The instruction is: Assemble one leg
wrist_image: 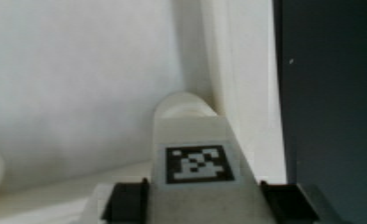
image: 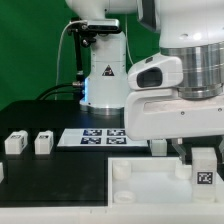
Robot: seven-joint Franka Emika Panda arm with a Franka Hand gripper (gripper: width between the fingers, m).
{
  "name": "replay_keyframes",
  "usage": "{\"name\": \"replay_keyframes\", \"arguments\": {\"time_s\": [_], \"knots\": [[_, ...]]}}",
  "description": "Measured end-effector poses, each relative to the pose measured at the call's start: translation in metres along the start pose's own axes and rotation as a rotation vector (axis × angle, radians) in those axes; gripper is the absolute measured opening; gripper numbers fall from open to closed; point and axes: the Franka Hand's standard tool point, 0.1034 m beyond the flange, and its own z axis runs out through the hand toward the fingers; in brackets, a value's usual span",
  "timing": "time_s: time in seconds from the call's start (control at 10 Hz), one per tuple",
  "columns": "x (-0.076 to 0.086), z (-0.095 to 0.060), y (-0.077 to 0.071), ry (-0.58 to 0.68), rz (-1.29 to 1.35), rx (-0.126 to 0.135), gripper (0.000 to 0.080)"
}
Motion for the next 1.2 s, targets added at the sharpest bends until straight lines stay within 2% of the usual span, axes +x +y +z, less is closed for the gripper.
{"name": "replay_keyframes", "arguments": {"time_s": [0.3,0.7,0.8,1.0,1.1,1.2], "knots": [[-0.005,0.002,-0.003,0.035,0.436,0.014,0.0297],[-0.013,0.007,-0.02,0.006,1.118,0.119,0.0297],[-0.012,0.007,-0.02,-0.003,1.166,0.131,0.0297],[-0.013,0.007,-0.02,0.001,1.085,0.129,0.0297],[-0.013,0.007,-0.02,0.002,1.08,0.129,0.0482],[-0.01,0.007,-0.014,0.007,0.901,0.118,0.0593]]}}
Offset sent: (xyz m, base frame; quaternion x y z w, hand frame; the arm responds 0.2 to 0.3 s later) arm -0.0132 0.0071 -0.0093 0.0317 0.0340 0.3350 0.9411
